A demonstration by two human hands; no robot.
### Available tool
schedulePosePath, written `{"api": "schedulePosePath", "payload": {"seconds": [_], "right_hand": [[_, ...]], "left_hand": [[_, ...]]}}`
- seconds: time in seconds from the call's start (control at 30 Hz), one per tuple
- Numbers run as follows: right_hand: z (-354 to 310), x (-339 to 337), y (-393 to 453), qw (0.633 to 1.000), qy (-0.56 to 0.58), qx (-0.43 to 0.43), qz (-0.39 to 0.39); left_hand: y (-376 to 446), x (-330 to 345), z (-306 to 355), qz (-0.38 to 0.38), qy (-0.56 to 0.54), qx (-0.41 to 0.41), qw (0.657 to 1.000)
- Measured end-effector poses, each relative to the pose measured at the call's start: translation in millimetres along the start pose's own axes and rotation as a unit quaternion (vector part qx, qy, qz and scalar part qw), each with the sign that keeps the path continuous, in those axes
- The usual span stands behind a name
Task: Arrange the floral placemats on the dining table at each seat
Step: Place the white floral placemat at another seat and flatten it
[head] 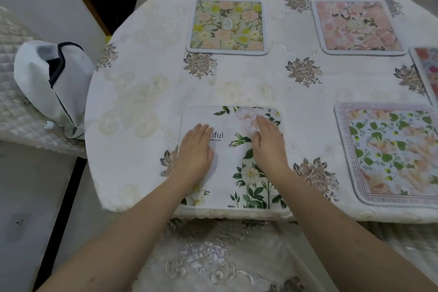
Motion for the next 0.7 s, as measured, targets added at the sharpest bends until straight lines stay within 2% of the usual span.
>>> {"api": "schedulePosePath", "payload": {"seconds": [0.2, 0.4, 0.53, 0.7], "right_hand": [[-23.3, 38.2, 44.8, 0.991, -0.104, -0.085, -0.027], [-17.6, 58.7, 45.0, 0.985, -0.138, -0.069, -0.083], [1.4, 66.5, 32.7, 0.973, -0.203, -0.086, -0.066], [27.5, 50.5, 32.1, 0.975, -0.217, -0.028, -0.046]], "left_hand": [[49.4, 16.8, 8.2, -0.030, 0.084, 0.034, 0.995], [61.3, 34.4, -7.9, -0.073, 0.098, 0.032, 0.992], [58.8, 37.6, -16.2, -0.071, 0.100, 0.021, 0.992], [55.2, 23.7, -36.8, -0.079, 0.097, 0.010, 0.992]]}}
Point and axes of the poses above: each hand's wrist, its own y-axis towards the middle knuckle, its own x-axis out of the palm, z = x × y, the point moved 1 cm from there along y, towards the middle knuckle, and after that the axes turned 11 degrees about -y, right-handed, at the moved point
